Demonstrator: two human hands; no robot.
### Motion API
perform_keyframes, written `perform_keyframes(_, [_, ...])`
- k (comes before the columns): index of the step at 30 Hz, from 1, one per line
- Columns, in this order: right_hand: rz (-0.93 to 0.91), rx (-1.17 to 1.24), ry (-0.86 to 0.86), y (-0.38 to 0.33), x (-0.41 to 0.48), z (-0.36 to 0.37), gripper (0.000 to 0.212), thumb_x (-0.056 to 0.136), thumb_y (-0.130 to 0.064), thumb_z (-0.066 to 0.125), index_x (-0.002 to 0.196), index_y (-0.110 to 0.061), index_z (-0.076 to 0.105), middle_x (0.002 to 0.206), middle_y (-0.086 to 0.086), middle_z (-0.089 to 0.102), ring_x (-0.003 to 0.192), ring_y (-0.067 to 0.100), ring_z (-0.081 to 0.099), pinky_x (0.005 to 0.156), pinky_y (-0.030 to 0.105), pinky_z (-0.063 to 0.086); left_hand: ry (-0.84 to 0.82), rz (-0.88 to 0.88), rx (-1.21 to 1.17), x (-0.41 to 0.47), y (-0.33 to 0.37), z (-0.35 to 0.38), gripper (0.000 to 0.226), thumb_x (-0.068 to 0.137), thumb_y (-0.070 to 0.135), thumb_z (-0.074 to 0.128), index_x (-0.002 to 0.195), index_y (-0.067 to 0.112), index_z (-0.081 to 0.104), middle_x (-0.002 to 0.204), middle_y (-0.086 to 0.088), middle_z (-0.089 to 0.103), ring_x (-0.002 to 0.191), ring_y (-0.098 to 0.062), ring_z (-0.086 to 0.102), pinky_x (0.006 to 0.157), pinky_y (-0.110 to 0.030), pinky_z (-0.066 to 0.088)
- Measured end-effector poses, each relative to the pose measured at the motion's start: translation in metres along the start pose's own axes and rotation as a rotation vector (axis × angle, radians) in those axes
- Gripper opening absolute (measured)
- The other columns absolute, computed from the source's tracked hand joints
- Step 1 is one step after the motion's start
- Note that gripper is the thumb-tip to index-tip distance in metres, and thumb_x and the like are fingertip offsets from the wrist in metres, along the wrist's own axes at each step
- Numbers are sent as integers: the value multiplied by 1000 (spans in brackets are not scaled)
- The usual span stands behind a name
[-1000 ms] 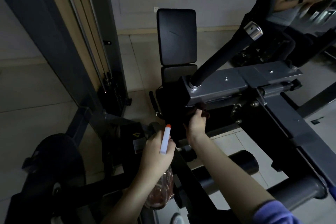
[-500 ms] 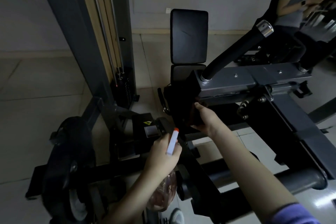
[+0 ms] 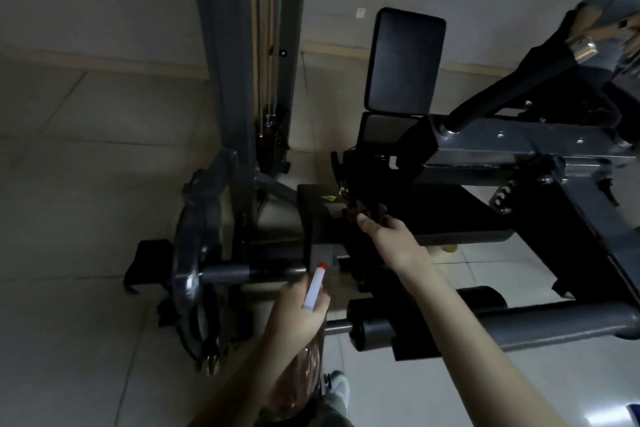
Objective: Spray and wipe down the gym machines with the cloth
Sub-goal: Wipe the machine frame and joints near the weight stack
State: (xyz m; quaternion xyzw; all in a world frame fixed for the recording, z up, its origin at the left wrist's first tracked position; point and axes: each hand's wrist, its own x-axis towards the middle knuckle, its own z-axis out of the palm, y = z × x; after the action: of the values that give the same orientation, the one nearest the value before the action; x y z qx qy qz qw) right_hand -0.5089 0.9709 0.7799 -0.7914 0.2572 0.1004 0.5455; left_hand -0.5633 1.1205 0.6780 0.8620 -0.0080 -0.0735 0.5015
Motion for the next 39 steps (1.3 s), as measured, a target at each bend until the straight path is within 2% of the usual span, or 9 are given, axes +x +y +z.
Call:
perform_keyframes(5, [58, -122, -125, 44, -26, 56, 31, 90, -35, 59, 108, -12, 66, 105, 11, 68, 99, 26, 63, 94, 44, 48, 38, -158, -14, -32, -33, -18, 20, 93, 13, 55, 110, 10, 65, 68, 5, 55, 56, -1, 50, 52, -10, 42])
perform_keyframes(12, [187, -140, -193, 72, -11, 98, 28, 93, -31, 56, 109, -10, 64, 108, 14, 65, 100, 26, 61, 81, 27, 44, 158, -249, -87, -30, -53, -31, 15, 90, 6, 58, 76, 11, 58, 57, 0, 52, 49, -11, 50, 46, -15, 40])
perform_keyframes(17, [140, -133, -205, 77, 0, 112, 32, 91, -35, 57, 109, -9, 65, 109, 17, 66, 104, 31, 61, 97, 43, 46, 234, -254, -115, -28, -47, -37, 42, 92, 8, 55, 68, 37, 36, 61, -9, 57, 51, -16, 50, 45, -14, 41])
perform_keyframes(20, [119, -124, -208, 76, 3, 114, 30, 91, -35, 57, 107, -11, 65, 109, 17, 66, 104, 31, 62, 96, 43, 46, 229, -283, -135, -30, -47, -35, 39, 95, 10, 51, 67, 34, 41, 61, -12, 55, 53, -20, 50, 45, -17, 37])
perform_keyframes(22, [111, -119, -217, 74, 3, 114, 28, 92, -34, 56, 109, -13, 63, 110, 16, 66, 103, 30, 61, 95, 40, 47, 246, -329, -200, -33, -47, -33, 29, 96, 10, 50, 68, 16, 56, 58, -9, 52, 54, -21, 49, 47, -23, 37])
perform_keyframes(24, [88, -105, -217, 74, 5, 114, 28, 93, -32, 54, 112, -12, 62, 110, 15, 65, 104, 29, 61, 92, 35, 48, 255, -340, -214, -36, -46, -32, 29, 97, 13, 46, 75, 0, 59, 58, -9, 52, 55, -23, 50, 52, -31, 42])
perform_keyframes(27, [47, -86, -228, 72, 5, 116, 33, 94, -32, 53, 120, -12, 59, 116, 13, 63, 109, 28, 58, 95, 34, 46, 282, -325, -235, -40, -44, -33, 36, 98, 24, 41, 72, 5, 57, 58, -8, 53, 54, -25, 52, 55, -37, 45])
perform_keyframes(33, [-38, -104, -240, 72, 3, 124, 43, 95, -38, 49, 132, -18, 48, 125, 12, 56, 112, 30, 54, 93, 38, 47, 415, -409, -335, -47, -46, -41, 32, 97, 25, 49, 67, 13, 54, 55, -2, 51, 49, -17, 48, 49, -30, 38])
perform_keyframes(39, [-404, -392, -218, 67, -6, 145, 48, 97, -36, 44, 139, -14, 40, 145, 7, 31, 130, 26, 37, 104, 35, 38, 505, -376, -281, -55, -46, -50, 23, 95, 22, 55, 73, 17, 58, 54, 2, 55, 42, -3, 52, 42, -16, 36])
